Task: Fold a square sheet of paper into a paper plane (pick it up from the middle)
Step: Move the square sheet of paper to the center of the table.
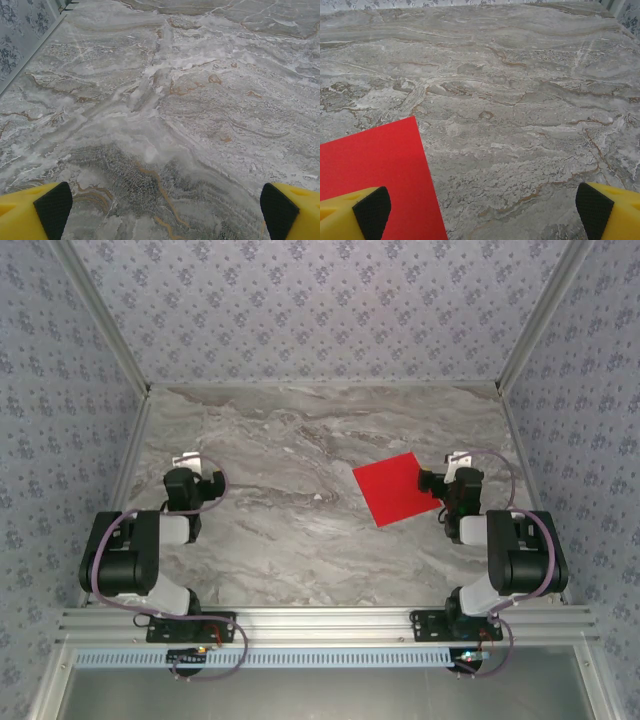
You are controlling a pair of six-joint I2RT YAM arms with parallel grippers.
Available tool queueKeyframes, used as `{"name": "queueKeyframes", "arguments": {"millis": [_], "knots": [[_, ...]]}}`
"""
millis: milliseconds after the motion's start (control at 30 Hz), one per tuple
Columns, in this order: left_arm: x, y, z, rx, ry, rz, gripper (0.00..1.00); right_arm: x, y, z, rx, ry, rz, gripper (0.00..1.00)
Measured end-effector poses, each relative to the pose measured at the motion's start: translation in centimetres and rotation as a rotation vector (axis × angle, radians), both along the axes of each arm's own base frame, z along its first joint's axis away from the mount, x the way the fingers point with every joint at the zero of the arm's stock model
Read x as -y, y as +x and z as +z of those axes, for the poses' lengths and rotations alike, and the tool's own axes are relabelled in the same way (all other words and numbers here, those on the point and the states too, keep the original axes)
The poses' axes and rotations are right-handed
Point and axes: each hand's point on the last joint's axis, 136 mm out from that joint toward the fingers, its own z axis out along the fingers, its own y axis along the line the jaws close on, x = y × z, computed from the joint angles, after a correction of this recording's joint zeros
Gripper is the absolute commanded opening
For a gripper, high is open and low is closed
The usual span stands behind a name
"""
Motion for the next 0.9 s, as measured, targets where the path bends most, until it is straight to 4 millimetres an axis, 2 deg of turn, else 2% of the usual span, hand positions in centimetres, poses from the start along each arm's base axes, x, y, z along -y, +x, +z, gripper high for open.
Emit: {"name": "queueKeyframes", "arguments": {"millis": [800,900], "knots": [[0.01,-0.02,-0.01,-0.001,0.0,0.0,0.99,-0.07,-0.01,0.1,0.0,-0.002,0.005,1.0],[-0.04,-0.31,0.54,-0.003,-0.005,0.005,0.99,-0.31,-0.39,0.91,-0.01,-0.011,0.008,1.0]]}}
